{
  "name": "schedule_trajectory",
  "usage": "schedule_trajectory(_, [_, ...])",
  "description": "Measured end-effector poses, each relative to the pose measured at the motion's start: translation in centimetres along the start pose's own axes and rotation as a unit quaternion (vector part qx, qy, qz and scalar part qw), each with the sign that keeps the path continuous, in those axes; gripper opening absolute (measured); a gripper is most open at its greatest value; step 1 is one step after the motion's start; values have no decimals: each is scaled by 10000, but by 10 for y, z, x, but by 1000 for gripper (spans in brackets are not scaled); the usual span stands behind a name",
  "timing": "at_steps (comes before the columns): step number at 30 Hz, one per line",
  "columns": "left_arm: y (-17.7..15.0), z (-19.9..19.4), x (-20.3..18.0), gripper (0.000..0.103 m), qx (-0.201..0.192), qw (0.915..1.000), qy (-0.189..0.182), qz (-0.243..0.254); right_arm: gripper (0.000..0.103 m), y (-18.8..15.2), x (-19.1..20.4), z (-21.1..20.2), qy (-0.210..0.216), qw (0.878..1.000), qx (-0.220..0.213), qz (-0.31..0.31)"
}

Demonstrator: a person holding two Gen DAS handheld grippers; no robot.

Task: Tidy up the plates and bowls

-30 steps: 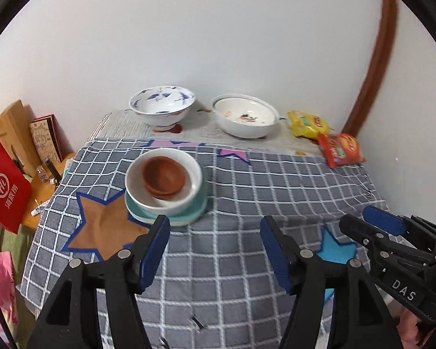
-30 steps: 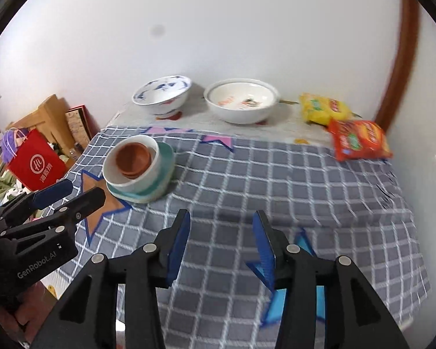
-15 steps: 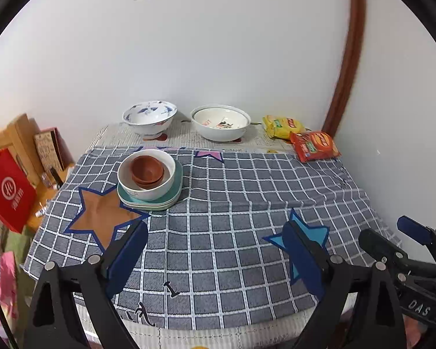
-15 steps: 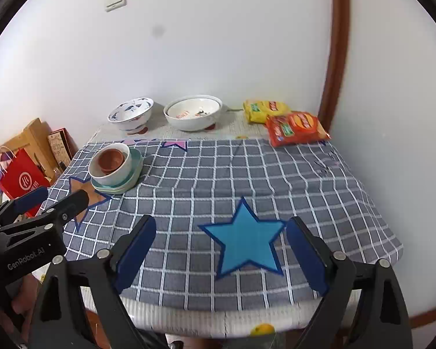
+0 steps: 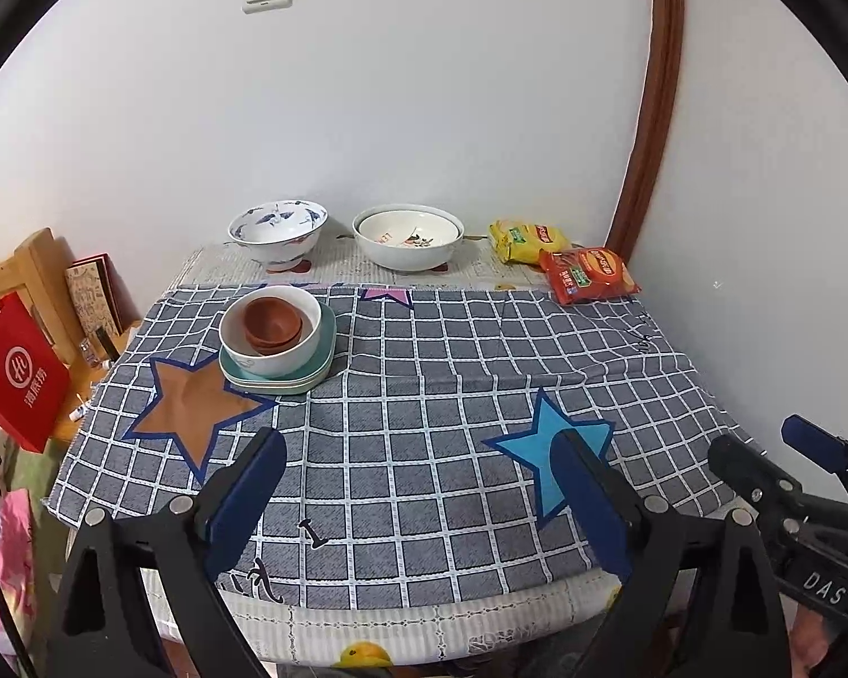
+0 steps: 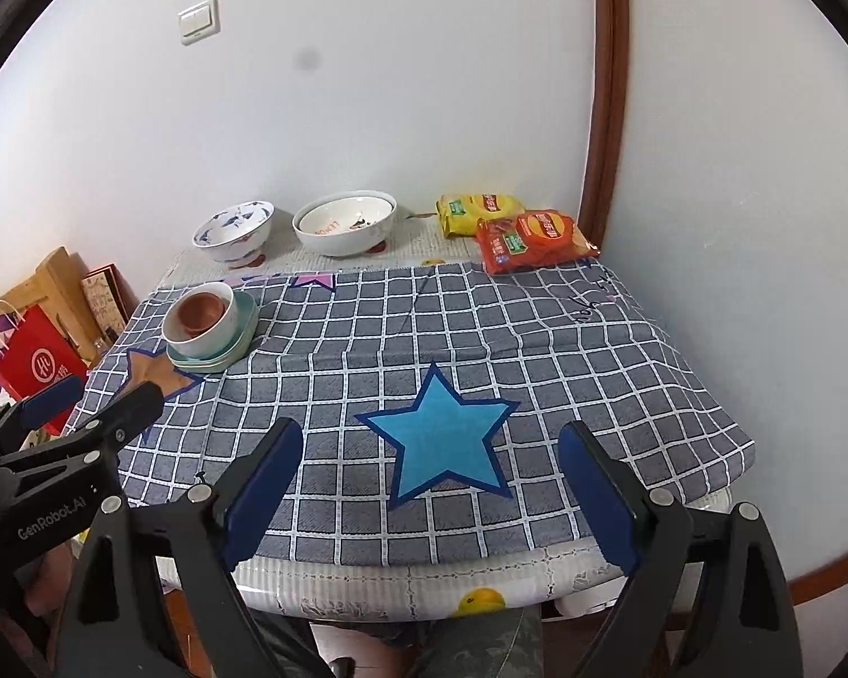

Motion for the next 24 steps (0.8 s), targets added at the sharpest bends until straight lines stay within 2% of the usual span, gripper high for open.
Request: schedule_trajectory(24, [-3, -3, -2, 95, 49, 10000, 64, 6, 91, -2, 8, -7, 30, 9999, -95, -64])
Point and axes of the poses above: each gripper's, at about its wrist camera, not at the fingertips, and z roughly the way its jaws point, x to its left, y to its top, the point moved 2 cm from there along z, roughly the way its jaws point, and after that the axes turned 5 degrees about -z, right-handed, at the moved point
